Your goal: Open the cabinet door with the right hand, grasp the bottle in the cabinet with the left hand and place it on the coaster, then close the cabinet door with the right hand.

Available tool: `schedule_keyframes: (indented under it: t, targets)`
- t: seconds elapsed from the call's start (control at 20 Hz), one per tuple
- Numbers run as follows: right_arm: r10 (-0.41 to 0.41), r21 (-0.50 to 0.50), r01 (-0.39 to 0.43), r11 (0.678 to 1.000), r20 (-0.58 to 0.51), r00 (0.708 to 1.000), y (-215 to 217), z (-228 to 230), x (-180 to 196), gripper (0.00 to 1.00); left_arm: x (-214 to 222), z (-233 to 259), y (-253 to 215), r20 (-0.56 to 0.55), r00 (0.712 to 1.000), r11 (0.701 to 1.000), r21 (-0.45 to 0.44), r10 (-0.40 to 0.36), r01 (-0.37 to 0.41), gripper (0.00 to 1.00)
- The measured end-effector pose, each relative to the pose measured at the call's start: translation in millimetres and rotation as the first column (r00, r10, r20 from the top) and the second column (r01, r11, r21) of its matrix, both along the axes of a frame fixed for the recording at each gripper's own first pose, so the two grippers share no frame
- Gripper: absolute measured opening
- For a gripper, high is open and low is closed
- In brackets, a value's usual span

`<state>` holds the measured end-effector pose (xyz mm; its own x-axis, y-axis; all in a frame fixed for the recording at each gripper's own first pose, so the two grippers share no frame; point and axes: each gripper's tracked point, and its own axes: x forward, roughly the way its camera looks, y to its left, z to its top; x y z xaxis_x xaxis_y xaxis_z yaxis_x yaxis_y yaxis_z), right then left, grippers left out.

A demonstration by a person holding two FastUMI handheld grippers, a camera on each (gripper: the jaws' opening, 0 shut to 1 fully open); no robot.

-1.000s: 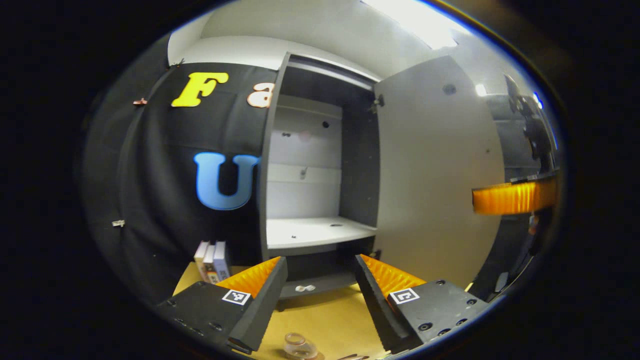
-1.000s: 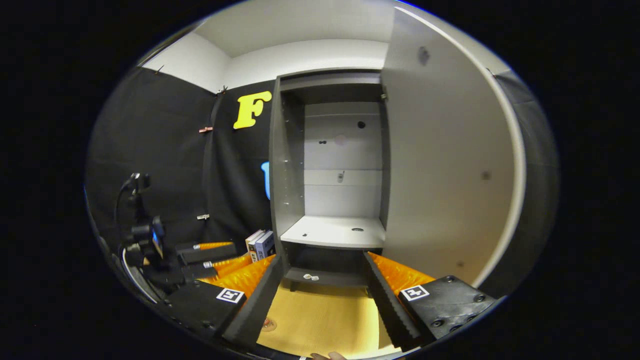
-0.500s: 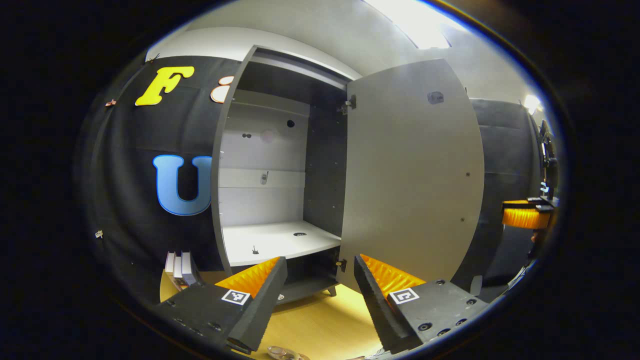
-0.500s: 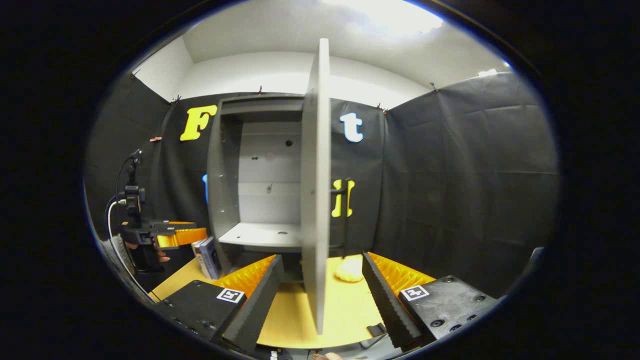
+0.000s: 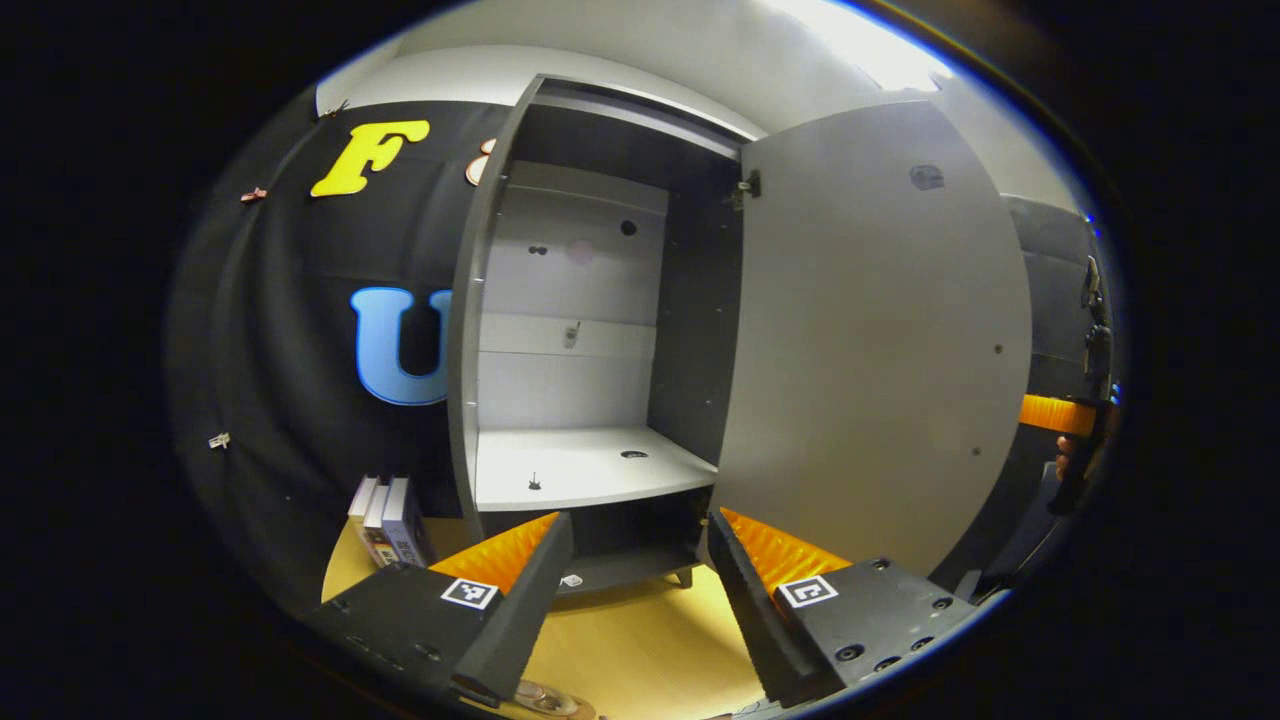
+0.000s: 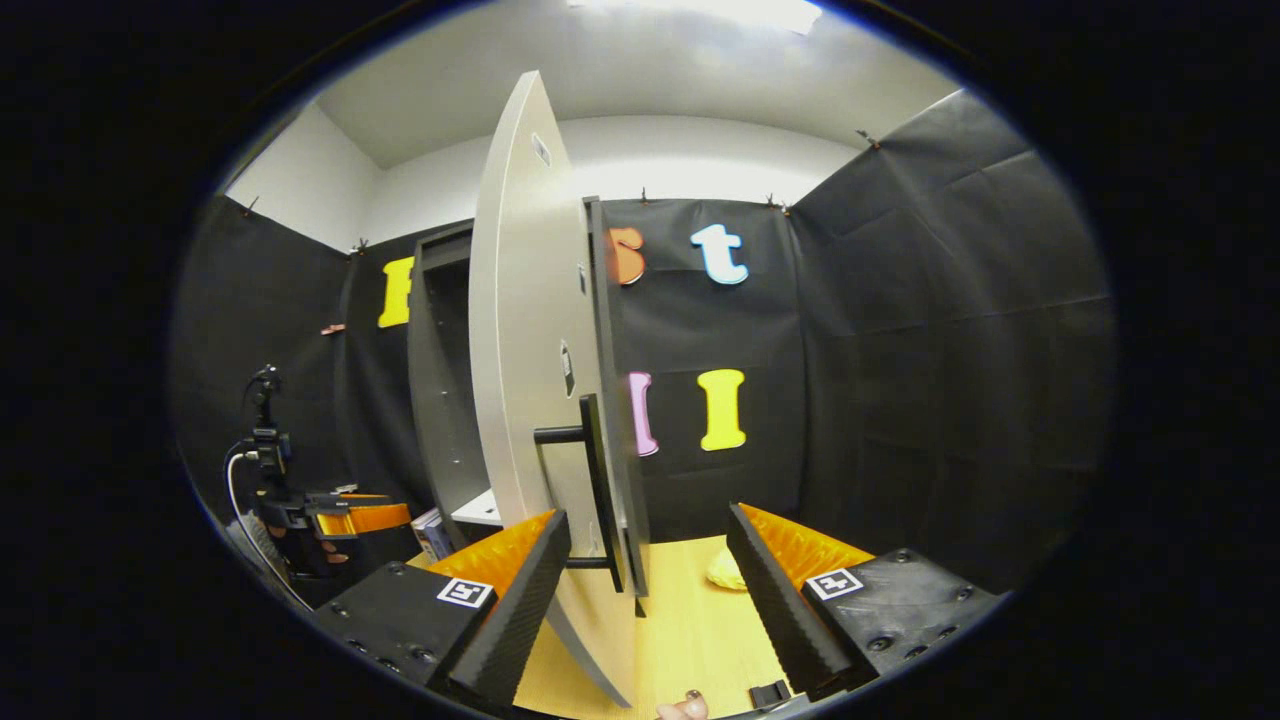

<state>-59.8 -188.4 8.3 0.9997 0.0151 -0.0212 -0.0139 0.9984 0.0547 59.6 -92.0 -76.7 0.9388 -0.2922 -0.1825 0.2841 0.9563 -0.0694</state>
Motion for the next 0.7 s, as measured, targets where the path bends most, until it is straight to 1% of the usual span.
schedule_keyframes:
  t: [0.1, 0.15, 0.2, 0.3, 0.4, 0.45, 0.5, 0.55, 0.65, 0.7]
  targets:
    - [0.06, 0.003, -0.06, 0.998, -0.011, 0.998, 10.8, -2.2, 5.1, 0.98, 1.2, -0.8, 0.3, -0.004, 0.999, 0.999, -0.005, 0.039, -0.039, 0.87]
    - [0.084, -0.003, -0.084, 0.996, -0.013, 0.996, 14.1, -2.8, 10.0, 1.0, 1.5, -0.8, 2.7, 0.001, 0.998, 0.998, -0.008, 0.062, -0.062, 0.87]
    - [0.112, 0.003, -0.112, 0.994, -0.016, 0.994, 22.8, -4.2, 12.4, 0.96, 1.1, -1.4, 6.3, -0.002, 0.997, 0.997, -0.003, 0.079, -0.079, 0.87]
    - [0.173, 0.033, -0.172, 0.985, -0.034, 0.984, 47.4, -9.9, 13.2, 0.96, -2.6, -3.4, 15.4, -0.002, 0.995, 0.994, 0.021, 0.104, -0.104, 0.87]
    - [0.22, 0.049, -0.217, 0.975, -0.046, 0.975, 75.9, -14.3, 17.3, 0.96, -9.1, -3.6, 25.0, 0.004, 0.995, 0.994, 0.04, 0.103, -0.103, 0.87]
    - [0.234, 0.042, -0.232, 0.972, -0.045, 0.971, 91.8, -14.5, 21.0, 0.96, -12.3, -5.3, 32.8, 0.002, 0.994, 0.993, 0.05, 0.106, -0.106, 0.87]
    - [0.238, 0.031, -0.236, 0.971, -0.047, 0.97, 103.9, -16.2, 26.3, 1.0, -16.2, -7.9, 40.7, -0.008, 0.994, 0.992, 0.06, 0.108, -0.108, 0.87]
    - [0.242, 0.011, -0.242, 0.97, -0.05, 0.969, 115.9, -17.3, 31.6, 0.97, -19.0, -9.2, 47.6, -0.012, 0.994, 0.992, 0.061, 0.109, -0.108, 0.87]
    - [0.253, -0.026, -0.254, 0.967, -0.045, 0.966, 141.4, -17.5, 44.1, 0.96, -26.0, -7.9, 60.4, -0.019, 0.993, 0.992, 0.05, 0.115, -0.114, 0.87]
    - [0.261, -0.028, -0.262, 0.965, -0.048, 0.964, 151.7, -21.0, 47.7, 0.96, -28.9, -6.4, 67.3, -0.017, 0.993, 0.992, 0.049, 0.12, -0.119, 0.87]
